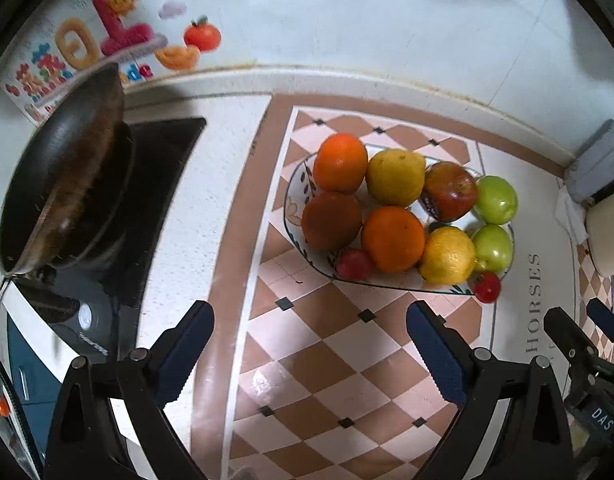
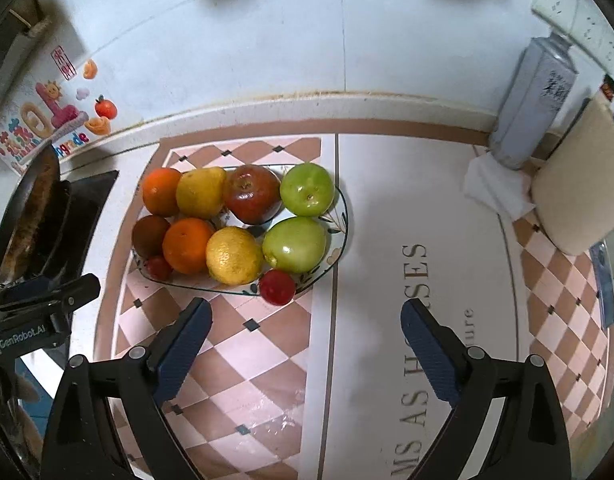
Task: Organize fruits
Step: 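Open both tools and lift them away from the plate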
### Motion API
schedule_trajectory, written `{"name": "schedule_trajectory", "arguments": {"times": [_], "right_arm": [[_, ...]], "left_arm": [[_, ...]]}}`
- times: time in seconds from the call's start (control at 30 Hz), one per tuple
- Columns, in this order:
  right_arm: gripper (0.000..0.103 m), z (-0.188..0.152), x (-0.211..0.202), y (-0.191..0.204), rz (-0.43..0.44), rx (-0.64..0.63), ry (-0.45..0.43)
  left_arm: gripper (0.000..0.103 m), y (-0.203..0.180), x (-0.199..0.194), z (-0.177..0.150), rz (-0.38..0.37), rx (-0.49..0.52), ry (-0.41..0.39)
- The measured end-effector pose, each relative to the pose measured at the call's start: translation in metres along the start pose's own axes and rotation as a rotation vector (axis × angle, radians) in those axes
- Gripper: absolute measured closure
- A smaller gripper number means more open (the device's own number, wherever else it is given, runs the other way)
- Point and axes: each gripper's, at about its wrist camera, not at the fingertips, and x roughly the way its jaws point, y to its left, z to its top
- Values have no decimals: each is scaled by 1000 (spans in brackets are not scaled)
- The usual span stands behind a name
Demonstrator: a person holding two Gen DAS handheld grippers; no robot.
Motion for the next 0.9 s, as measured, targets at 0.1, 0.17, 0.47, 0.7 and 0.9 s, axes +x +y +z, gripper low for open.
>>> {"name": "schedule_trajectory", "arguments": {"times": [0.1, 0.17, 0.47, 0.7, 0.9], "right_arm": [[5, -10, -23, 6, -8, 4, -28], [5, -19, -40, 10, -14, 8, -50], [5, -65, -125, 29, -24, 28, -151], [2, -107, -192, 37, -32, 36, -216], [2, -136, -239, 39, -13, 20, -239]], "left_arm": [[5, 3, -21, -8, -5, 13, -43], [5, 5, -36, -14, -9, 24, -71], [5, 22, -110, -56, -49, 60, -195], [5, 35, -161, -95, -88, 86, -268], [5, 37, -201, -129, -101, 100, -309]]}}
